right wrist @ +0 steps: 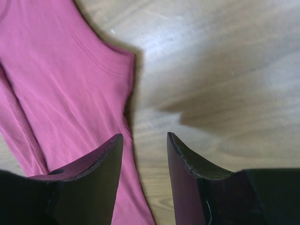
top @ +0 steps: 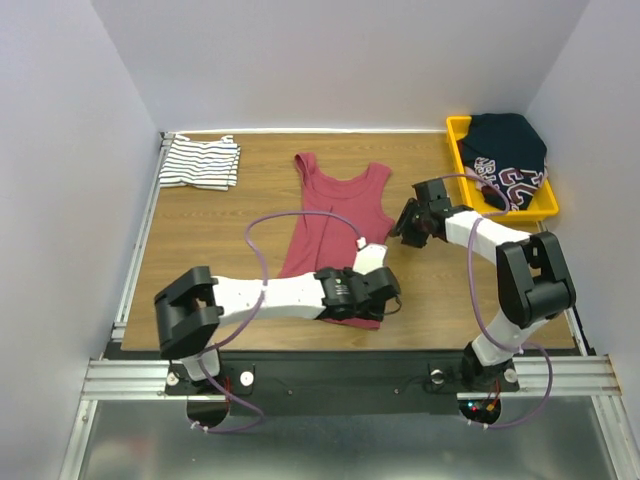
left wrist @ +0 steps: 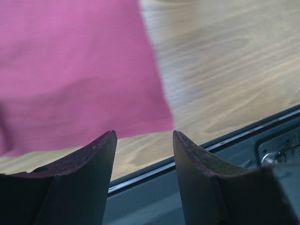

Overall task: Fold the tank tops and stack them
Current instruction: Fold the tank top

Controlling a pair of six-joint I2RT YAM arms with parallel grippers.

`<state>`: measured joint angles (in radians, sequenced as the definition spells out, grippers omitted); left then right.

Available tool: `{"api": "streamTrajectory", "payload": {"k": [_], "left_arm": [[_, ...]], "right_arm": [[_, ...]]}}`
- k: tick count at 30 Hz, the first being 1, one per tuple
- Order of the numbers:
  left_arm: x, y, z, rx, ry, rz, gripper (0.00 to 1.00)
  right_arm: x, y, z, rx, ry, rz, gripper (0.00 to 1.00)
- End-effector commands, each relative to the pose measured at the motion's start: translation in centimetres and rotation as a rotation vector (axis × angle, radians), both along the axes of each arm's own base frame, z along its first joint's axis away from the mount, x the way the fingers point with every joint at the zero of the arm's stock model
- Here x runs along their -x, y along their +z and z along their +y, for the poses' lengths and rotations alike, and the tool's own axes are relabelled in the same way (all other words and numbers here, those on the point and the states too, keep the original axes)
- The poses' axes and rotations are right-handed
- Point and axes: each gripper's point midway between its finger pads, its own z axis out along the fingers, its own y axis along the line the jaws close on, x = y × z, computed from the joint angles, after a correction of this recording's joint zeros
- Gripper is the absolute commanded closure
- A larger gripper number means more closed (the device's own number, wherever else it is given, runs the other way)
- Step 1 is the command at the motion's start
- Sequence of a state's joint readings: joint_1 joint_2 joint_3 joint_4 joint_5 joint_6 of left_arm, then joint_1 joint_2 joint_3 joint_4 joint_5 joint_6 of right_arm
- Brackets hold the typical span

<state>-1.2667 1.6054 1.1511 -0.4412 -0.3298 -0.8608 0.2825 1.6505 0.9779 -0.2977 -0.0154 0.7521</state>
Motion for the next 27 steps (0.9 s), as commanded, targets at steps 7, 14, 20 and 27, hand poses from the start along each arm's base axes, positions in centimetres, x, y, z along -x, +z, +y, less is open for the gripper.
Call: {"api": "streamTrajectory", "payload": {"k": [7, 14, 20, 27], "left_arm": [[1.0, -1.7, -4.9, -0.017, -0.046, -0.027, 0.37], [1.3, -3.5, -5.3, -0.072, -0.040, -0.032, 0.37], [1.7, -4.7, -5.4, -0.096, -0.054, -0.013, 0.43], [1.7, -5.5, -6.2, -0.105, -0.094, -0.011, 0.79]], "right_arm": [[-4.9, 1.7, 0.2, 0.019, -0.036, -0.128, 0.52], [-5.3, -0.4, 0.1, 0.039, -0.036, -0.092, 0.54], [-5.6, -1.5, 0.4, 0.035, -0.033, -0.073, 0.61], [-5.5, -1.5, 0.1, 0.041, -0.049, -0.075, 0.73]]}}
